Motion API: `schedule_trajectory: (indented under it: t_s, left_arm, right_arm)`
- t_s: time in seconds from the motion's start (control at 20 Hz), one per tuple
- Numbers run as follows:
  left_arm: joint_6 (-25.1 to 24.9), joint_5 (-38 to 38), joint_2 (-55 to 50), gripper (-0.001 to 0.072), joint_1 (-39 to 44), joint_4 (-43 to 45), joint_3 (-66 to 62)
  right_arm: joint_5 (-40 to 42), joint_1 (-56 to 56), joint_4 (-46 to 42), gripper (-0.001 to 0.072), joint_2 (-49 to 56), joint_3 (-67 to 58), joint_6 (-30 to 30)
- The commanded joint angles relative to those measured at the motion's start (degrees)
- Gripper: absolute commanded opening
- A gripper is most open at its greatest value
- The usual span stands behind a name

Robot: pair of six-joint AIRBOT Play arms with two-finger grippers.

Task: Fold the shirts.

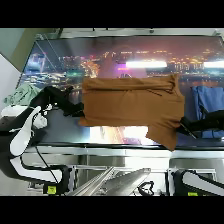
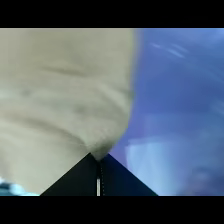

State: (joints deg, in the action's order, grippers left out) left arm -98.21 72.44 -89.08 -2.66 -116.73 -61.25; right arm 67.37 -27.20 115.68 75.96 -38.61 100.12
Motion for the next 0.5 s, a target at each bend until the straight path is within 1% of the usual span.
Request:
schedule_trajectory:
  t_s: [0.0, 0.1, 0.15, 0.2, 0.3, 0.35, 0.45]
  left_arm:
    - [2.32, 4.79, 5.68, 0.0012, -2.01, 7.72, 5.11]
    - [2.29, 4.55, 8.61, 0.0012, -3.06, 9.16, 8.92]
    - [2.29, 3.98, 9.73, 0.0012, -3.96, 8.83, 9.94]
    - [2.29, 3.23, 10.64, 0.0012, -4.61, 8.57, 10.16]
    - [2.32, 2.08, 11.50, 0.0012, -4.55, 8.52, 7.48]
    - [2.36, 1.99, 11.47, 0.0012, -4.26, 8.52, 4.72]
    - [3.41, -0.02, 11.04, 0.0012, -3.52, 8.57, -1.31]
  right_arm:
    - [5.88, -0.20, -13.88, 0.0025, -5.86, 1.07, -9.66]
    - [6.21, -0.09, -13.18, 0.0025, -9.01, 1.66, -9.42]
    - [5.51, -0.02, -9.77, 0.0025, -10.29, 1.53, -7.43]
    - [4.17, -0.02, -4.17, 0.0025, -11.28, 0.76, -4.07]
    - [1.49, 0.50, 5.09, 0.0025, -11.02, -3.48, 0.20]
    - [-0.17, 1.81, 7.21, 0.0025, -10.10, -6.49, 0.85]
    - [-2.67, 5.57, 7.45, 0.0025, -6.49, -12.85, 0.85]
